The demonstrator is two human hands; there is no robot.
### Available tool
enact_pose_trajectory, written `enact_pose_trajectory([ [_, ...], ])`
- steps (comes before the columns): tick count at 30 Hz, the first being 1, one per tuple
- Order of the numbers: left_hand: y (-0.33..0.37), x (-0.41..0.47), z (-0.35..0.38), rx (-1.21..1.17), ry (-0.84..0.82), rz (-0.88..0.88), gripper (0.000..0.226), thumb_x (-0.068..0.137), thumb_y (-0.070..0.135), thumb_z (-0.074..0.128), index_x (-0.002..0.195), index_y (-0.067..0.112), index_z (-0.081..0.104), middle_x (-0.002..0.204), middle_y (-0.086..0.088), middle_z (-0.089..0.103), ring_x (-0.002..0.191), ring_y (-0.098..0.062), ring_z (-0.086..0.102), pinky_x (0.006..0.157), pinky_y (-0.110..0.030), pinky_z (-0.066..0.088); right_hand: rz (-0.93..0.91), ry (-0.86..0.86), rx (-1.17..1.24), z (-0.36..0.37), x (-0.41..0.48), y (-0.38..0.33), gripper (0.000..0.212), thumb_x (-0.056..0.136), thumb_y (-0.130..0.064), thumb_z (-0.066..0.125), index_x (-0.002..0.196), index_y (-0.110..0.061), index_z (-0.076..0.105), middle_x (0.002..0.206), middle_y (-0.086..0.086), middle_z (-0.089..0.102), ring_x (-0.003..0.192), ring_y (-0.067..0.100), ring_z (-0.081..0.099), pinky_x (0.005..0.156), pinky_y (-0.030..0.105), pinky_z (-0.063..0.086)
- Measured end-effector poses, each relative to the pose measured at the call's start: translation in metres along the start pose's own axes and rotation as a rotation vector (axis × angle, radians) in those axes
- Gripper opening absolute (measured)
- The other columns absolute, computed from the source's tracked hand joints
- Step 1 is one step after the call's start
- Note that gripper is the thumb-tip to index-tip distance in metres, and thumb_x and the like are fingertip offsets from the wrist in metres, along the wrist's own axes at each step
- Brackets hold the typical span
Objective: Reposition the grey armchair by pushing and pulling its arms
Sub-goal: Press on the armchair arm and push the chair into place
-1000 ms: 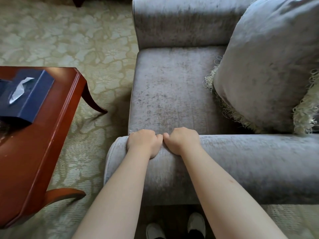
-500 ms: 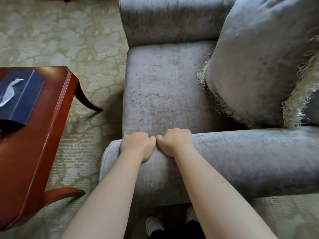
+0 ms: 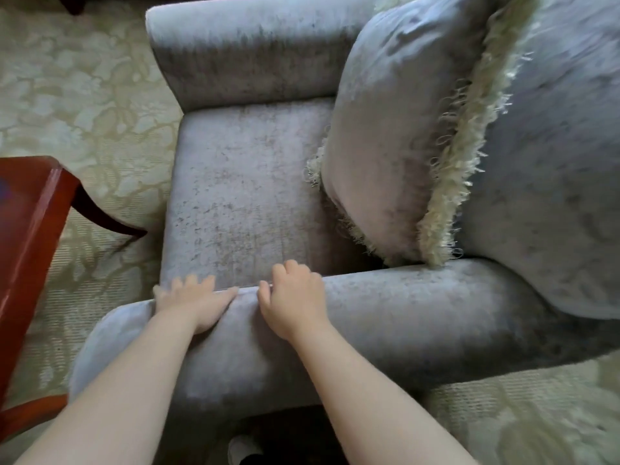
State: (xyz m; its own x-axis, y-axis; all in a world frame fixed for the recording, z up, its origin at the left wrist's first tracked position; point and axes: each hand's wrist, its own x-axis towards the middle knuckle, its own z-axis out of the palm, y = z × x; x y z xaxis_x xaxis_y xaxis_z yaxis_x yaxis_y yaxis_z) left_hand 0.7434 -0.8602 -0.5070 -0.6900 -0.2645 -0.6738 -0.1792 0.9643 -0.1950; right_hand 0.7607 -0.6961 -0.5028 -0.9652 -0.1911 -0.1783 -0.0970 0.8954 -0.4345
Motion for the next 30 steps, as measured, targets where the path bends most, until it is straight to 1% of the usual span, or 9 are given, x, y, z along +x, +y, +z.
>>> enact_pose_trajectory([
  [1, 0.030, -0.005, -0.005, 0.023, 0.027, 0.038, 0.071, 0.088, 0.068, 0.022, 0.144, 0.025, 0.029, 0.154, -0.007, 0.022, 0.141, -0.027, 0.018, 0.111, -0.051, 0.014, -0.032, 0.056, -0.022, -0.018, -0.009, 0.027, 0.027, 0.089, -0.030, 0.046, 0.091, -0.007, 0.059, 0.097, 0.014, 0.059, 0.090, 0.034, 0.053, 0.072, 0.040, 0.037],
  [3, 0.102, -0.018, -0.014, -0.003, 0.125, 0.141, 0.069, 0.090, 0.064, 0.025, 0.139, 0.018, 0.038, 0.148, -0.010, 0.033, 0.136, -0.028, 0.027, 0.110, -0.050, 0.019, -0.082, 0.153, -0.063, -0.051, -0.027, 0.088, 0.019, 0.082, -0.024, 0.055, 0.076, -0.007, 0.059, 0.081, 0.014, 0.059, 0.075, 0.035, 0.056, 0.061, 0.040, 0.041],
  [5, 0.182, -0.038, -0.018, -0.073, 0.149, 0.249, 0.063, 0.091, 0.059, 0.028, 0.131, 0.014, 0.047, 0.139, -0.012, 0.042, 0.129, -0.030, 0.036, 0.106, -0.047, 0.026, -0.022, 0.166, -0.123, -0.081, -0.040, 0.151, 0.016, 0.078, -0.020, 0.057, 0.071, -0.006, 0.058, 0.076, 0.015, 0.058, 0.070, 0.035, 0.056, 0.057, 0.040, 0.045],
  [8, 0.285, -0.069, -0.012, -0.069, 0.152, 0.426, 0.052, 0.095, 0.044, 0.026, 0.127, 0.011, 0.051, 0.131, -0.013, 0.049, 0.120, -0.031, 0.044, 0.099, -0.045, 0.030, 0.234, 0.023, -0.253, -0.109, -0.042, 0.227, 0.021, 0.089, -0.022, 0.048, 0.089, -0.004, 0.058, 0.099, 0.017, 0.059, 0.093, 0.035, 0.055, 0.074, 0.041, 0.044],
  [10, 0.319, -0.076, -0.008, -0.079, 0.210, 0.446, 0.051, 0.095, 0.038, 0.024, 0.122, 0.009, 0.056, 0.126, -0.015, 0.054, 0.114, -0.032, 0.049, 0.095, -0.044, 0.032, 0.276, -0.066, -0.251, -0.112, -0.032, 0.255, 0.028, 0.093, -0.023, 0.040, 0.098, -0.003, 0.059, 0.109, 0.018, 0.059, 0.102, 0.033, 0.053, 0.082, 0.039, 0.042],
  [13, 0.329, -0.065, -0.007, -0.149, 0.219, 0.383, 0.055, 0.095, 0.040, 0.021, 0.116, 0.008, 0.060, 0.122, -0.016, 0.058, 0.108, -0.032, 0.053, 0.090, -0.041, 0.034, 0.210, -0.226, -0.203, -0.104, -0.010, 0.261, 0.036, 0.092, -0.023, 0.035, 0.109, -0.004, 0.061, 0.116, 0.018, 0.060, 0.105, 0.035, 0.056, 0.079, 0.035, 0.044],
  [16, 0.329, -0.057, -0.006, -0.160, 0.220, 0.370, 0.050, 0.096, 0.035, 0.022, 0.112, 0.008, 0.061, 0.120, -0.015, 0.060, 0.106, -0.032, 0.056, 0.084, -0.039, 0.036, 0.311, -0.335, -0.203, -0.099, 0.007, 0.265, 0.039, 0.088, -0.029, 0.038, 0.110, -0.008, 0.063, 0.118, 0.014, 0.062, 0.104, 0.033, 0.060, 0.072, 0.030, 0.040],
  [21, 0.330, -0.055, -0.002, -0.186, 0.250, 0.373, 0.046, 0.095, 0.032, 0.025, 0.107, 0.009, 0.063, 0.117, -0.014, 0.061, 0.104, -0.032, 0.057, 0.076, -0.036, 0.034, 0.336, -0.299, -0.185, -0.096, 0.008, 0.266, 0.037, 0.086, -0.032, 0.042, 0.107, -0.011, 0.064, 0.116, 0.013, 0.064, 0.101, 0.031, 0.061, 0.070, 0.028, 0.040],
  [30, 0.327, -0.058, -0.004, -0.206, 0.177, 0.341, 0.049, 0.095, 0.033, 0.024, 0.122, 0.009, 0.057, 0.129, -0.014, 0.055, 0.114, -0.032, 0.052, 0.088, -0.037, 0.040, 0.298, -0.264, -0.212, -0.104, -0.001, 0.261, 0.041, 0.086, -0.035, 0.040, 0.113, -0.014, 0.063, 0.120, 0.011, 0.062, 0.106, 0.030, 0.059, 0.071, 0.027, 0.038],
])
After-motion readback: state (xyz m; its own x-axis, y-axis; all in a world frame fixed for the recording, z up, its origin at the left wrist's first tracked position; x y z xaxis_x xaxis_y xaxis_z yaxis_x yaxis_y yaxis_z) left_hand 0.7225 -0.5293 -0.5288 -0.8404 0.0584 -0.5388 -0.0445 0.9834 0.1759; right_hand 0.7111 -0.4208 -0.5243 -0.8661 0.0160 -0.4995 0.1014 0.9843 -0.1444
